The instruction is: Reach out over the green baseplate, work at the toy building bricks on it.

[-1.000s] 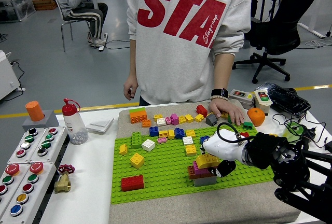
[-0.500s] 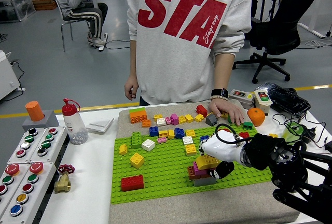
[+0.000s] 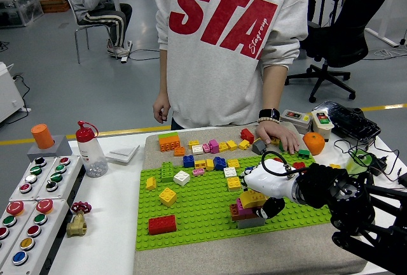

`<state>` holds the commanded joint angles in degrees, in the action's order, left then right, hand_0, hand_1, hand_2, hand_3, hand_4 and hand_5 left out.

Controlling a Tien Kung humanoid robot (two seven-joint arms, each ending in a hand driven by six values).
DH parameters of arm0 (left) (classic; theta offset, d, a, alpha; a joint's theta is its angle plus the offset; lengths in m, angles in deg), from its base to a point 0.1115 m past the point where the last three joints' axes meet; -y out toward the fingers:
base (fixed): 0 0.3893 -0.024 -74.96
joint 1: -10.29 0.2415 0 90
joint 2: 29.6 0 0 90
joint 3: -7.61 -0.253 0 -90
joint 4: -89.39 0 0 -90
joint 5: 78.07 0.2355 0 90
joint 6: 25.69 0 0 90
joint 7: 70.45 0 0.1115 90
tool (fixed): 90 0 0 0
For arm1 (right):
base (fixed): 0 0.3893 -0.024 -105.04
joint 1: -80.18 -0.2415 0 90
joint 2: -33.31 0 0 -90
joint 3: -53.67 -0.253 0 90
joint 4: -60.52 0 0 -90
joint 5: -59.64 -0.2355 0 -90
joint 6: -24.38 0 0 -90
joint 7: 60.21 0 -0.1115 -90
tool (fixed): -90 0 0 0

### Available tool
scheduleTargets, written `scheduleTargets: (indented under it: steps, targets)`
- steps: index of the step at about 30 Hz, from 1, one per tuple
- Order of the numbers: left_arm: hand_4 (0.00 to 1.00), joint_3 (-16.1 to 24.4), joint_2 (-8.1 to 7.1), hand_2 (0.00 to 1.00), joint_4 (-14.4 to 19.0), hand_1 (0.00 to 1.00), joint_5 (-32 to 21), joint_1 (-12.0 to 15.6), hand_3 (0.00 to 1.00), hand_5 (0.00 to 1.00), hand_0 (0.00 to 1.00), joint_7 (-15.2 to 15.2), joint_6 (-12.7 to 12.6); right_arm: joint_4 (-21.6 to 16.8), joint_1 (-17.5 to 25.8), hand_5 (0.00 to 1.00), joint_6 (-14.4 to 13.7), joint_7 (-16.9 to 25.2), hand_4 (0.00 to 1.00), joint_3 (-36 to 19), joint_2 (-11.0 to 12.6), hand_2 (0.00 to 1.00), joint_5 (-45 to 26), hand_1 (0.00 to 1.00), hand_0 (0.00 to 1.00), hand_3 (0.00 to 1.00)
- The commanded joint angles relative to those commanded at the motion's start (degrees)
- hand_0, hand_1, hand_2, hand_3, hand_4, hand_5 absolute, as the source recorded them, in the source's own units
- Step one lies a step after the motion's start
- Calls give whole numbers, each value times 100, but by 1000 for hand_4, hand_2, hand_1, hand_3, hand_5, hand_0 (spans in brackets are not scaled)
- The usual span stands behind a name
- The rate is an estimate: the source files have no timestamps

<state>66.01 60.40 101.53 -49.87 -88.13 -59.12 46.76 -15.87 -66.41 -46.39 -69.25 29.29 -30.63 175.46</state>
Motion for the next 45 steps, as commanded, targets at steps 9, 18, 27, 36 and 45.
scheduleTargets:
  steps: [9, 18, 27, 36, 45]
  targets:
    - [413, -2, 0, 624, 1, 621, 9, 3, 519, 998, 668, 5, 2, 43, 16, 386, -1, 62, 713, -23, -84, 971, -6, 872, 852, 941]
    - [414, -1, 0, 625, -1, 621, 17, -3, 520, 998, 668, 3, 5, 49, 9, 392, -87, 88, 732, -32, -112, 982, -14, 882, 865, 961]
    - [413, 7, 0, 624, -1, 621, 24, -4, 520, 998, 668, 1, 4, -26, -1, 405, -183, 112, 745, -64, -118, 989, -32, 884, 871, 967]
    - [412, 13, 0, 624, -1, 621, 32, 0, 519, 998, 668, 4, 1, -75, 16, 439, -314, 166, 794, -105, -148, 998, -183, 895, 893, 998]
    - [412, 31, 0, 624, -3, 621, 55, -1, 519, 998, 668, 7, 4, -163, 41, 433, -653, 250, 796, -138, -174, 998, -451, 899, 901, 998]
